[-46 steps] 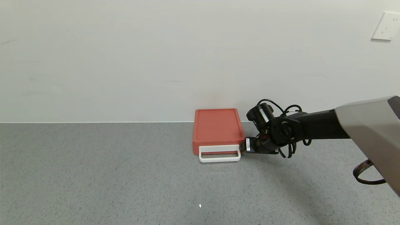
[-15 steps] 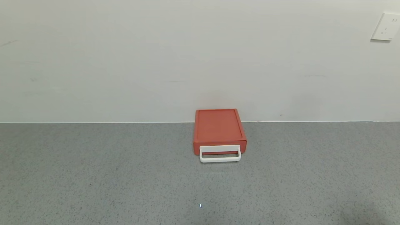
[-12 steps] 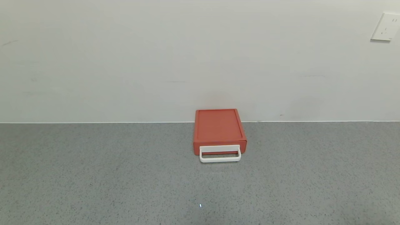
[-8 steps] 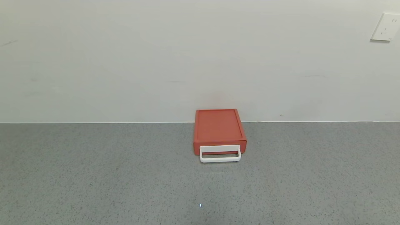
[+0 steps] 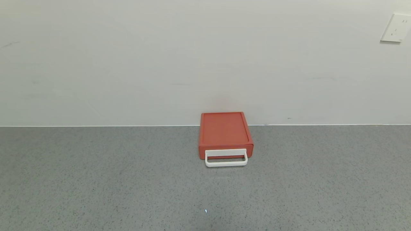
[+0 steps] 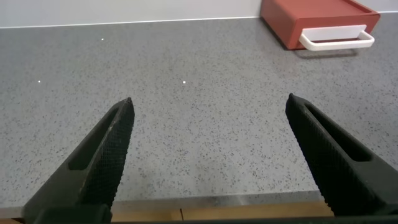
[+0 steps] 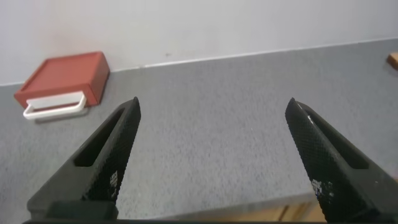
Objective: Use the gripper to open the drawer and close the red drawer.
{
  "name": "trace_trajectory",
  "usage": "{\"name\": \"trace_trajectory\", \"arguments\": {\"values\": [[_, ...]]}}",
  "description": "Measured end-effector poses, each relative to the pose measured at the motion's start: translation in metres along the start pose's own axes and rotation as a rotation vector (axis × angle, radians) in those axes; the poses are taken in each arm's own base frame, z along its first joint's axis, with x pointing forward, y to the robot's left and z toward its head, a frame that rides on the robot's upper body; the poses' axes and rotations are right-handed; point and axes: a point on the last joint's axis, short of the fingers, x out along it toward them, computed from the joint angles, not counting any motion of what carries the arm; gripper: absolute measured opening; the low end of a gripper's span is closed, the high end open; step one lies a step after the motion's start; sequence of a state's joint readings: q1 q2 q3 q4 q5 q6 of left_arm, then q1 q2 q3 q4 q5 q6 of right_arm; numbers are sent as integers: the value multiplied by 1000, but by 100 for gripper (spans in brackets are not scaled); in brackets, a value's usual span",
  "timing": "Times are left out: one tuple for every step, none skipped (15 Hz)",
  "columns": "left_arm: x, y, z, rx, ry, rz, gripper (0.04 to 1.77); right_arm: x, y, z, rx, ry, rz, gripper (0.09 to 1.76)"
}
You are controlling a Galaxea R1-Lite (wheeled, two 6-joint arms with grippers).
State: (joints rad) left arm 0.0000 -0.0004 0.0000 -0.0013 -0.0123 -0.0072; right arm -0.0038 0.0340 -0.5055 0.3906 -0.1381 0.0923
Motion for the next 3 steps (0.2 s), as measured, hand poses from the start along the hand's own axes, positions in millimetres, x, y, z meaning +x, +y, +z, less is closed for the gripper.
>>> {"name": "trace_trajectory", "arguments": {"values": [[0,0,0,0,0,0,175,6,0,-7,2,-36,3,171],[0,0,0,0,0,0,175,13,0,-16,-6,-59,5,171],[0,0,0,0,0,0,175,21,0,-28,-25,-67,7,171]]}}
